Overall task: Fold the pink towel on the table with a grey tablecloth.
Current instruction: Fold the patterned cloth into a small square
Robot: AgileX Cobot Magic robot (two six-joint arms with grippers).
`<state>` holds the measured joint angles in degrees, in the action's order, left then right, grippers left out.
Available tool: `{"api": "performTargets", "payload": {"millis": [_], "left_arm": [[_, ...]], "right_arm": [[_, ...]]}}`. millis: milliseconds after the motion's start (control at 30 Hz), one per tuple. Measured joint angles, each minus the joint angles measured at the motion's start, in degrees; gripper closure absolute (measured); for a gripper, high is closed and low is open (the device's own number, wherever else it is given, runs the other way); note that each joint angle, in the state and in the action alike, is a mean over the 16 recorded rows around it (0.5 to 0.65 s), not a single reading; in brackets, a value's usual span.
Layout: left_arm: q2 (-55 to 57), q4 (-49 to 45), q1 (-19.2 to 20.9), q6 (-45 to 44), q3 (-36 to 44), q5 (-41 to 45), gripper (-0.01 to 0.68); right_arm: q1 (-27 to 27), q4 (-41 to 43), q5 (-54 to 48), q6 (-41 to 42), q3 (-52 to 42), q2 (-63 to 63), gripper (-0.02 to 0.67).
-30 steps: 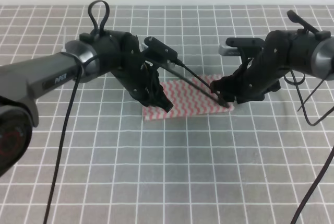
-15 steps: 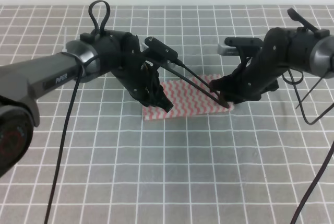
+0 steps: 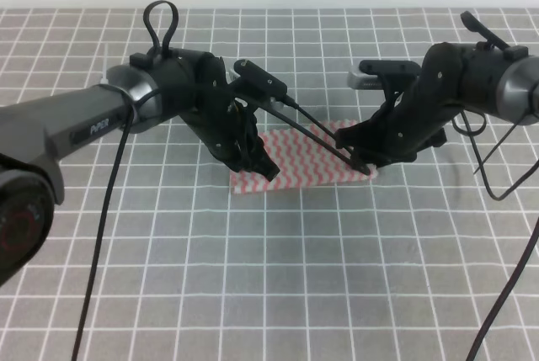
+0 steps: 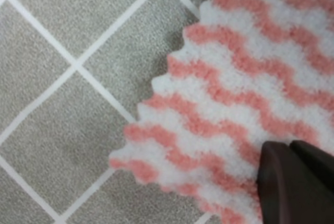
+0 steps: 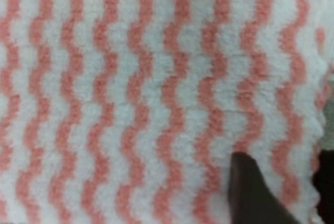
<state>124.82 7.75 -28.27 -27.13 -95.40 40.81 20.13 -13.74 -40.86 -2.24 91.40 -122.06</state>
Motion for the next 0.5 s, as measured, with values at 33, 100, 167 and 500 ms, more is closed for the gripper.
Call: {"api": "performTargets", "payload": {"millis": [33, 100, 167, 500], "left_arm": [[0.0, 0.0, 0.0, 0.0, 0.0, 0.0, 0.673], [0.0, -0.1, 0.0, 0.0, 0.0, 0.0, 0.673], [0.0, -0.1, 0.0, 0.0, 0.0, 0.0, 0.673], [0.0, -0.4, 0.0, 0.0, -0.1, -0.1, 0.673]], "right_arm": [[0.0, 0.0, 0.0, 0.1, 0.2, -0.1, 0.471], [0.0, 0.0, 0.0, 0.3, 0.5, -0.2, 0.508], [0.0, 0.0, 0.0, 0.6, 0.9, -0.2, 0.545], [0.2, -0.8, -0.9, 3.0, 3.8, 0.0, 0.655]]}}
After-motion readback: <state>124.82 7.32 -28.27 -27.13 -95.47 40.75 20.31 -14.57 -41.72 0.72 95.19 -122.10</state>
